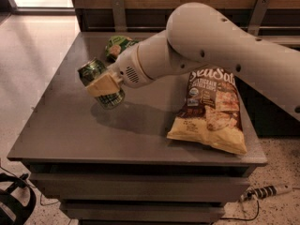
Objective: Place green can upright
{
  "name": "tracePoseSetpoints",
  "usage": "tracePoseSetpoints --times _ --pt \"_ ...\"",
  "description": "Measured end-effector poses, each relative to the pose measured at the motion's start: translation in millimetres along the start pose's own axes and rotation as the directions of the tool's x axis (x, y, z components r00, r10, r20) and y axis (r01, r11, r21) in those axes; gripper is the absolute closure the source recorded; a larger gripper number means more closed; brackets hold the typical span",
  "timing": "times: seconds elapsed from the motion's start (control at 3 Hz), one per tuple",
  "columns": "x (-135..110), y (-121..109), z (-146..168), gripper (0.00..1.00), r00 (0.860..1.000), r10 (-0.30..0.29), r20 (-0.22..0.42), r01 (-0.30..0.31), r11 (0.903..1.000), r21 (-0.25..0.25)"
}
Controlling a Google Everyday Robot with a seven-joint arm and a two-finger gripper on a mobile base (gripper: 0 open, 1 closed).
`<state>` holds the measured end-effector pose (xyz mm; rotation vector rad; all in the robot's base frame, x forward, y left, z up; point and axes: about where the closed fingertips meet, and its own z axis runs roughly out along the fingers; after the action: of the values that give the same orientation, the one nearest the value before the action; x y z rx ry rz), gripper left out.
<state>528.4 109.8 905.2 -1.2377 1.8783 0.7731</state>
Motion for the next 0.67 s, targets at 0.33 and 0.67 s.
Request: tracePoseSetpoints --times 0.33,0.67 --pt "-5.6 1.6 5.2 1.00 0.997 -0.025 0.071 0.024 0.9996 0.013" --pt "-4.8 5.6 14.0 1.00 0.994 -0.027 0.105 0.022 0.9988 0.044"
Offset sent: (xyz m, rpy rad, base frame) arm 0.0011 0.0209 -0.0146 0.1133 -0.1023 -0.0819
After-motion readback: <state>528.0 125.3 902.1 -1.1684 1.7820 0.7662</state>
